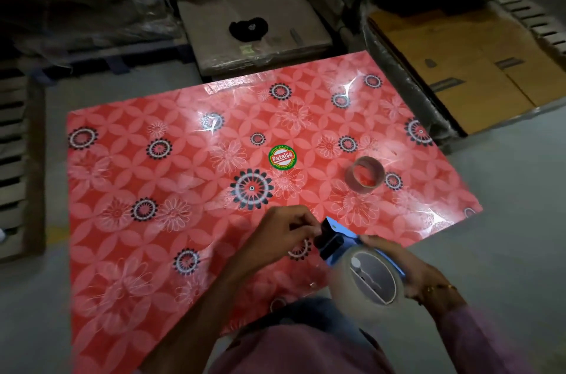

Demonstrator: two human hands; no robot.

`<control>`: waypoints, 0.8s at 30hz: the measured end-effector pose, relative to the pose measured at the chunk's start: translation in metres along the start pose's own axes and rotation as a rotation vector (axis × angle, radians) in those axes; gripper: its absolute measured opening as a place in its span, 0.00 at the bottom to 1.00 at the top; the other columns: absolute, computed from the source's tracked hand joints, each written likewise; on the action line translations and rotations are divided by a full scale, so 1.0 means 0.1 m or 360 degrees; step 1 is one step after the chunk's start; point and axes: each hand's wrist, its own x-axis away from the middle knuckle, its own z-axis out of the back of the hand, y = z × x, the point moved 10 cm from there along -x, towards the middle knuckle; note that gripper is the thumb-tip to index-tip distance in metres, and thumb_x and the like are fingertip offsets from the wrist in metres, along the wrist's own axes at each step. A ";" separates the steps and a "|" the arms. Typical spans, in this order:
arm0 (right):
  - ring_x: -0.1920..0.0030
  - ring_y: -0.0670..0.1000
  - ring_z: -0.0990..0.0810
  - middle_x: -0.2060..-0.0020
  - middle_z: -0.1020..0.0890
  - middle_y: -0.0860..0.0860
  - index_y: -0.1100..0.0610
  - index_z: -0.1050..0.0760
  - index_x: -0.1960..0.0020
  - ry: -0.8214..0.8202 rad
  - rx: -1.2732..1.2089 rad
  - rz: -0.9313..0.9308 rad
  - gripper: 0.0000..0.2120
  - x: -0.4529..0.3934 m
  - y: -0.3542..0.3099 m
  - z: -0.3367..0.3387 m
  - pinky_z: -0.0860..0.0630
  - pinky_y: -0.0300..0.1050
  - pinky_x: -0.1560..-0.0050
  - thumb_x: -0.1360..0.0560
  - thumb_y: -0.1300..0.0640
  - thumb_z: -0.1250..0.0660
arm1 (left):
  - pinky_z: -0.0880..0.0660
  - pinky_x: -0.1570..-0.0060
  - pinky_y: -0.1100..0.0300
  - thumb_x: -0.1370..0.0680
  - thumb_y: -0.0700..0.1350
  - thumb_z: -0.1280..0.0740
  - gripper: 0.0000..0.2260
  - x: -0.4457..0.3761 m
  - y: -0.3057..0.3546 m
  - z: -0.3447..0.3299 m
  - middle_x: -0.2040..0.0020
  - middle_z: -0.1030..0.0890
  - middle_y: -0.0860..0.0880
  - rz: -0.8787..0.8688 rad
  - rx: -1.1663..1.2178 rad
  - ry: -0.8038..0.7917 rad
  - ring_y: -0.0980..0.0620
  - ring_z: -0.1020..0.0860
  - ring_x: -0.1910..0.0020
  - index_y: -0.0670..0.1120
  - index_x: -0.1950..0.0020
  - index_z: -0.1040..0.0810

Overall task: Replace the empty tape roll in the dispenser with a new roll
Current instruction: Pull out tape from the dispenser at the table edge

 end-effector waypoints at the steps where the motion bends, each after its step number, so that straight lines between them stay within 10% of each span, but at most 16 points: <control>1: 0.55 0.53 0.13 0.52 0.13 0.55 0.58 0.18 0.41 -0.0041 0.0011 0.0028 0.22 -0.05 -0.11 -0.02 0.18 0.49 0.53 0.28 0.45 0.27 | 0.19 0.55 0.55 0.27 0.38 0.27 0.04 -0.04 0.03 0.08 0.62 0.15 0.52 -0.0009 -0.0019 0.0042 0.54 0.17 0.61 0.47 0.58 0.16; 14: 0.60 0.49 0.15 0.56 0.13 0.56 0.63 0.16 0.48 -0.0119 0.0505 0.0352 0.11 -0.31 -1.08 -0.04 0.21 0.39 0.61 0.19 0.59 0.36 | 0.20 0.60 0.62 0.32 0.33 0.23 0.11 -0.16 -0.05 0.54 0.66 0.18 0.48 0.0246 0.0266 0.0465 0.54 0.18 0.64 0.43 0.58 0.22; 21: 0.50 0.51 0.16 0.46 0.14 0.61 0.67 0.18 0.44 -0.0338 0.0999 0.0424 0.12 -0.46 -1.47 -0.20 0.20 0.45 0.46 0.21 0.59 0.33 | 0.23 0.60 0.59 0.31 0.31 0.24 0.07 -0.22 -0.09 0.48 0.65 0.18 0.45 0.0427 0.0159 0.0083 0.52 0.20 0.63 0.40 0.62 0.20; 24: 0.57 0.41 0.17 0.57 0.12 0.48 0.65 0.16 0.46 -0.0328 0.1196 0.0523 0.09 -0.53 -1.68 -0.28 0.22 0.35 0.49 0.22 0.61 0.31 | 0.27 0.59 0.58 0.33 0.31 0.23 0.10 -0.27 -0.09 0.52 0.65 0.19 0.46 0.0436 -0.0007 0.0005 0.52 0.22 0.62 0.43 0.65 0.21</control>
